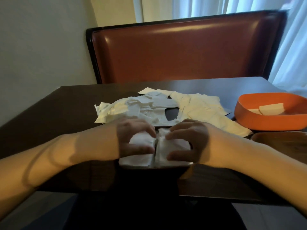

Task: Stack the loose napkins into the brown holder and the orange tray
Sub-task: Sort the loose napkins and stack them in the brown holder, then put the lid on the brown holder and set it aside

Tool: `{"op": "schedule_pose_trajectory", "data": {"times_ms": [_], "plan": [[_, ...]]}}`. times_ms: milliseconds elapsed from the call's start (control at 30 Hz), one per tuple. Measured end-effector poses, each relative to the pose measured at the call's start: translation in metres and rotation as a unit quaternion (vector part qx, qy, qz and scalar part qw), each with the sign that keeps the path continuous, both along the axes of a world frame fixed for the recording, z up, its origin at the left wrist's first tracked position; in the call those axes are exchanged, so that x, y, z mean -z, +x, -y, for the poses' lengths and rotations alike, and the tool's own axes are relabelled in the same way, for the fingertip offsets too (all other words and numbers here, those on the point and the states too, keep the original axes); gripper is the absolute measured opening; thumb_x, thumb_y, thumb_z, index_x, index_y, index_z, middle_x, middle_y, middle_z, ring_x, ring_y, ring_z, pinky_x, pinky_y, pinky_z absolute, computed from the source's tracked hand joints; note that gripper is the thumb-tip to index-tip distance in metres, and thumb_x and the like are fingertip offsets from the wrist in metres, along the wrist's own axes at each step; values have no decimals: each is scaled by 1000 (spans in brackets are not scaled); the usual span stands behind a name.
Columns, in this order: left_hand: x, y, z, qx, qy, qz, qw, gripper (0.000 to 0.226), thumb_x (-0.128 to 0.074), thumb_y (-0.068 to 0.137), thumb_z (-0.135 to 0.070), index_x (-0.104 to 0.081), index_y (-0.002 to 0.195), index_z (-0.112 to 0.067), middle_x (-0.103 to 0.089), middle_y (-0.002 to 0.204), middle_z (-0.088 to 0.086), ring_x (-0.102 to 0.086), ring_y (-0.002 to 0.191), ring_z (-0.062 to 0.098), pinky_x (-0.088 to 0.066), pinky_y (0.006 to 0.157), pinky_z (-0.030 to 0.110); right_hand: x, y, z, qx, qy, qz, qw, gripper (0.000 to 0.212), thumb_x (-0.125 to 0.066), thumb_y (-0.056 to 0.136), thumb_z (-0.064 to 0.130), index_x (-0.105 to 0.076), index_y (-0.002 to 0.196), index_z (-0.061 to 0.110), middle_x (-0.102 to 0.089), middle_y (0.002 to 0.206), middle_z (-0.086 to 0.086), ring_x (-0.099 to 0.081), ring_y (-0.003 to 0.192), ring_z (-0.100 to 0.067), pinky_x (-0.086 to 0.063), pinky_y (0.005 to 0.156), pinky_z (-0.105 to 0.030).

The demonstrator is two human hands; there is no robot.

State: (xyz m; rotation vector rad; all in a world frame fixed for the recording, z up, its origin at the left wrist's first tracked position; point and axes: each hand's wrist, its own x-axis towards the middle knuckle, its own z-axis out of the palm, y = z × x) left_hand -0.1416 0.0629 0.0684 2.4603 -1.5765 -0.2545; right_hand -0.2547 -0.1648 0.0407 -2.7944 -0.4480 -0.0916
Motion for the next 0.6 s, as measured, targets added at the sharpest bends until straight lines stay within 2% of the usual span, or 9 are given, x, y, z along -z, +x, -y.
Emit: {"op": "schedule_pose_trajectory", "data": {"times_ms": [67,133,233,333,400,467,600], "plan": [[-9,-11,16,-9,-3,10,1000,68,-30,82,-83,-55,128,-39,-54,134,-19,-49,121,-2,-45,103,34,-5,-11,3,10,34,19,999,59,-54,85,66,-58,134,34,-58,134,14,-46,121,3,-40,101,-17],[-16,-29,41,6,-2,9,1000,72,-25,82,-82,-49,135,-39,-49,137,-21,-43,124,-7,-40,105,26,-10,-31,21,41,52,32,997,60,-55,85,64,-55,137,35,-56,137,15,-44,124,3,-37,104,-15],[-18,-50,70,10,2,5,1000,73,-28,81,-78,-38,143,-41,-40,146,-20,-33,129,-8,-30,103,18,-16,-52,49,78,27,22,996,61,-51,86,66,-49,141,40,-49,141,19,-40,128,4,-36,110,-22],[-15,-72,117,22,16,13,1000,84,-27,75,-81,-27,149,-42,-31,154,-16,-29,137,0,-29,107,24,-21,-87,96,137,6,-2,991,63,-52,84,67,-46,141,41,-46,142,22,-37,130,6,-32,113,-23],[-12,-84,144,30,27,3,999,88,-27,74,-82,-21,151,-42,-26,158,-14,-25,141,4,-28,109,29,-22,-108,123,167,-8,-27,986,66,-53,82,70,-46,141,41,-46,141,23,-37,130,5,-34,114,-29],[-8,-95,172,34,34,5,999,89,-29,75,-81,-18,152,-39,-23,159,-14,-23,143,7,-26,111,32,-20,-126,148,199,-24,-55,978,75,-52,77,75,-43,143,41,-44,143,23,-35,133,1,-32,116,-34],[3,-111,223,18,83,-6,996,109,-35,65,-91,-13,155,-33,-17,163,-8,-19,148,15,-23,117,41,-15,-157,190,280,-39,-111,953,92,-62,72,77,-28,150,41,-35,150,18,-31,137,-5,-31,115,-32]]}}
